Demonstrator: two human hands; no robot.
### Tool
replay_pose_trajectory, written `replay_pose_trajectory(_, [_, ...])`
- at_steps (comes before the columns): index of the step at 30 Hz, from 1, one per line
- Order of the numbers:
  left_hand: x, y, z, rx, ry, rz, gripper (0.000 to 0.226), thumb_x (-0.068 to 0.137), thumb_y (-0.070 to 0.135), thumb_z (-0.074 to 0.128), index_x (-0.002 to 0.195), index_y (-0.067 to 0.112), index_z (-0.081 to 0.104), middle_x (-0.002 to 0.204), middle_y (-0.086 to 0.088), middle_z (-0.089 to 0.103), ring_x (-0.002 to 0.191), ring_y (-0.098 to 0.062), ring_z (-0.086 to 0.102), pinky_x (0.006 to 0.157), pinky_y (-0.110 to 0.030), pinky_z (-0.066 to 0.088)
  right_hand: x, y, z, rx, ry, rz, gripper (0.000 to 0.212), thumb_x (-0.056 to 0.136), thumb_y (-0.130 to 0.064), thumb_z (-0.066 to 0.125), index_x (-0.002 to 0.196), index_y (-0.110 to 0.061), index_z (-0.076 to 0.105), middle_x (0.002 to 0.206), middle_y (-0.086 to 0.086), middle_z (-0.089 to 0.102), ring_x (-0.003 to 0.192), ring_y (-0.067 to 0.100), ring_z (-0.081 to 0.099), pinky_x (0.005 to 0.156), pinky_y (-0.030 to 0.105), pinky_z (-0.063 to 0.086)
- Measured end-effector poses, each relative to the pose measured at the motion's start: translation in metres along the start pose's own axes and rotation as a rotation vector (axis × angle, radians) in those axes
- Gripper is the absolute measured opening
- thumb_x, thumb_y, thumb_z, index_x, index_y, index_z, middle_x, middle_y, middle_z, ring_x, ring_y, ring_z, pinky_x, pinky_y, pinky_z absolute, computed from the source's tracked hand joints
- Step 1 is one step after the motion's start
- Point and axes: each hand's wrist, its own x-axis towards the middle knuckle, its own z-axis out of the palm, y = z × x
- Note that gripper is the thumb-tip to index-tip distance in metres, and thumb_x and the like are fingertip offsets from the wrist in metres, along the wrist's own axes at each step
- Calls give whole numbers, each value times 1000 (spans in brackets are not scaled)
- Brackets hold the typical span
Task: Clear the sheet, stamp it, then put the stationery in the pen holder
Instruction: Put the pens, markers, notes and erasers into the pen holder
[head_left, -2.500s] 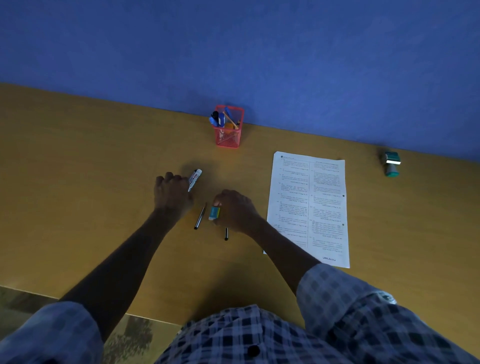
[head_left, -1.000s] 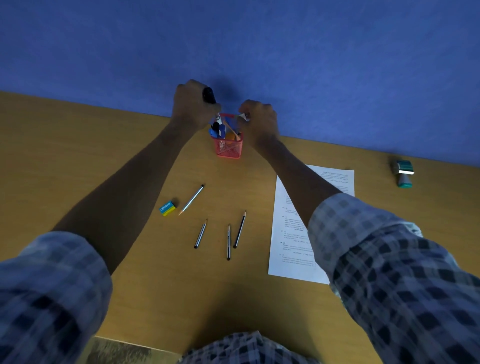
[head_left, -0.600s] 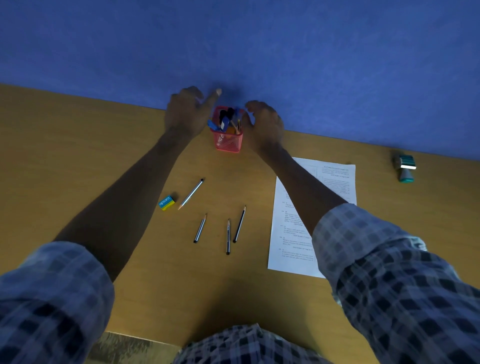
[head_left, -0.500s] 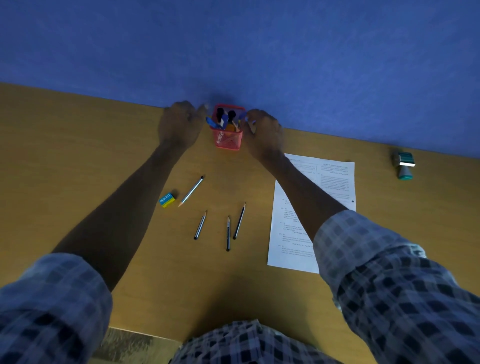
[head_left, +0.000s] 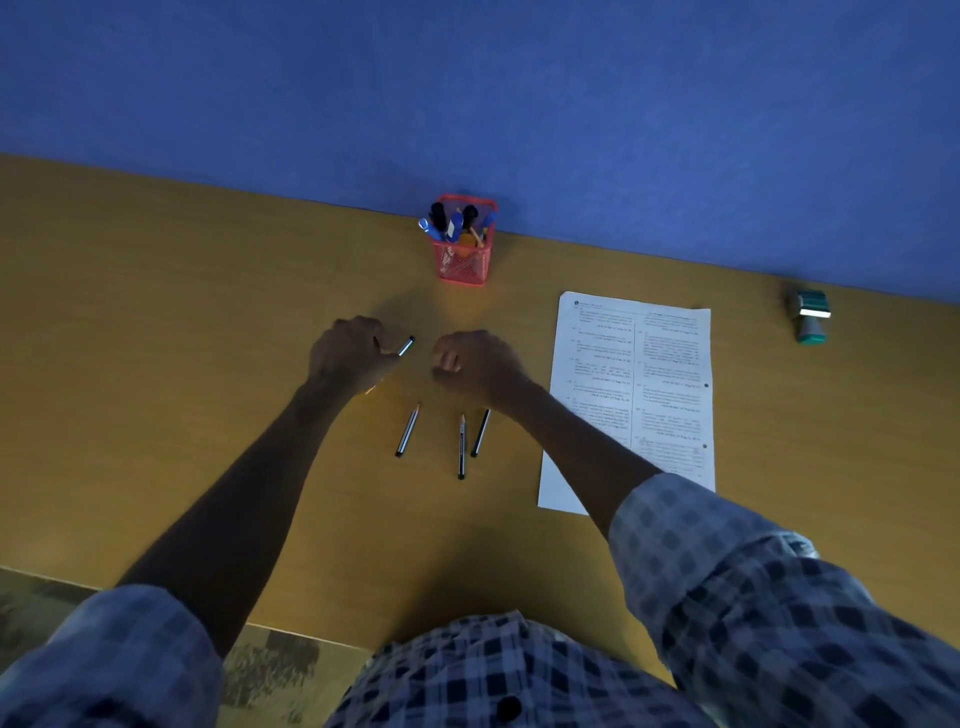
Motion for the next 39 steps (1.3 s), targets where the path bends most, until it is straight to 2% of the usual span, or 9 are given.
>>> replay_pose_trajectory(4, [-5,1,12,75,10,14,18,75,30,68,91,22,69,100,-4,71,96,-29,65,79,-31,51,-10,-13,24,-74,-126,70,18,80,-35,68,93,-22,71,99,4,72,95,25,67,86,34,52])
replay_pose_trajectory(10, [-15,4,22,254,88,124,22,88,33,60,90,12,68,94,-12,70,90,-35,67,79,-37,51,-21,-28,48,-215,-103,111,31,87,-41,61,107,-17,66,113,10,67,108,30,62,87,33,42])
replay_pose_trajectory(16, [-20,3,28,280,130,238,18,93,20,51,93,7,62,97,-15,67,90,-38,65,79,-41,48,-26,-37,57,-81,-41,173,19,84,-22,59,98,-16,69,106,13,68,102,36,63,80,32,44])
replay_pose_trajectory(21, [-16,4,22,189,198,241,22,99,25,44,109,10,54,89,-21,67,81,-44,65,65,-42,48,-21,-35,48,76,-20,283,21,78,-31,67,95,-20,70,106,8,69,104,33,62,83,35,45])
replay_pose_trajectory(24, [-9,11,6,38,188,179,19,95,32,50,104,18,61,86,-11,70,79,-37,65,66,-37,49,-12,-29,32,253,71,311,16,74,-31,72,87,-20,72,94,2,73,92,26,68,82,36,54])
replay_pose_trajectory(27, [1,21,-16,-170,283,243,13,87,26,61,89,16,69,71,-2,69,68,-25,65,63,-31,51,-4,-25,7,381,187,242,23,79,-23,71,100,-15,72,93,4,75,87,19,70,80,34,56])
replay_pose_trajectory(31, [13,43,-48,-467,479,340,9,80,10,61,77,13,70,57,24,61,56,11,58,59,-8,41,12,-20,-27,466,425,196,17,80,-20,68,95,-14,71,85,1,75,78,15,69,76,35,57])
replay_pose_trajectory(35, [35,67,-74,-709,497,341,14,84,15,60,81,5,70,57,-5,61,48,-9,56,56,-27,48,29,-16,-61,534,642,188,8,79,-20,68,86,-16,68,80,-3,73,76,14,69,71,38,57])
replay_pose_trajectory(39, [54,88,-88,-737,481,412,17,91,20,56,78,16,66,57,3,61,51,-16,58,54,-28,48,41,-12,-93,550,816,110,7,79,-17,67,80,-20,61,74,-10,68,73,6,67,69,32,56])
